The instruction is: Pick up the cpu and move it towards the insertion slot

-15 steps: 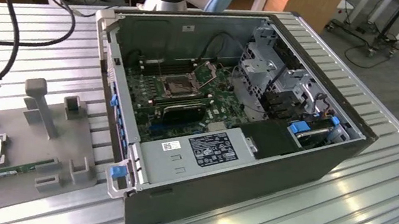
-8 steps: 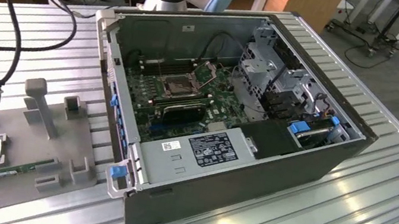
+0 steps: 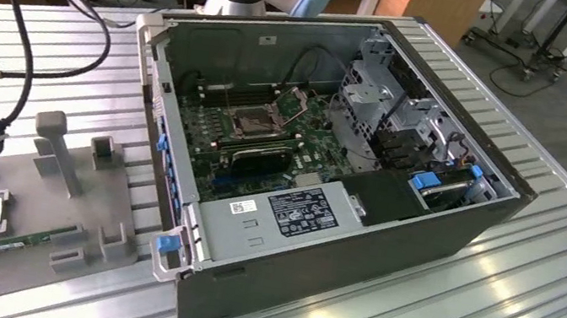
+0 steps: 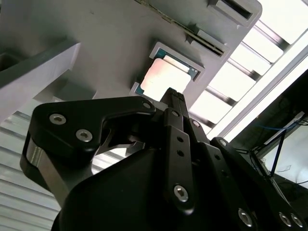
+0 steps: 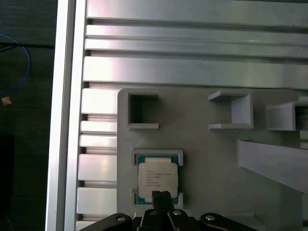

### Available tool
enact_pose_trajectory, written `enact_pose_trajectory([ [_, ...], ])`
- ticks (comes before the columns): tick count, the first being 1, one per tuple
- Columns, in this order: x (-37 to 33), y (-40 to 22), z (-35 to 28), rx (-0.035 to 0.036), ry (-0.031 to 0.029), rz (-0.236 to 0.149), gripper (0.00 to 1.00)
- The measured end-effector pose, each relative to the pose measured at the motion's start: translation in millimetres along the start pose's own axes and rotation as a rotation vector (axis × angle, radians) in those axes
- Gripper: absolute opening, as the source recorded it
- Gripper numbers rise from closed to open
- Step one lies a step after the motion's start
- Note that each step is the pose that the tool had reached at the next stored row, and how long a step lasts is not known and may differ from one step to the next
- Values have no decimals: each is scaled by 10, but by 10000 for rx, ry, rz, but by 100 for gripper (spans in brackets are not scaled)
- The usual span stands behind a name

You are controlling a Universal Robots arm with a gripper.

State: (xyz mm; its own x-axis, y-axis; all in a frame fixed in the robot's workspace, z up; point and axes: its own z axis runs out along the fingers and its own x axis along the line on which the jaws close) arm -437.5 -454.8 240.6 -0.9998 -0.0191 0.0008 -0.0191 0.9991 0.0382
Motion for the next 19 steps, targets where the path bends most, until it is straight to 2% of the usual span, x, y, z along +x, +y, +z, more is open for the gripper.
enact_pose_trajectory([
  [4,-3,-3,46,0,-1,0,11],
  [19,-14,-4,83,0,1,0,11],
])
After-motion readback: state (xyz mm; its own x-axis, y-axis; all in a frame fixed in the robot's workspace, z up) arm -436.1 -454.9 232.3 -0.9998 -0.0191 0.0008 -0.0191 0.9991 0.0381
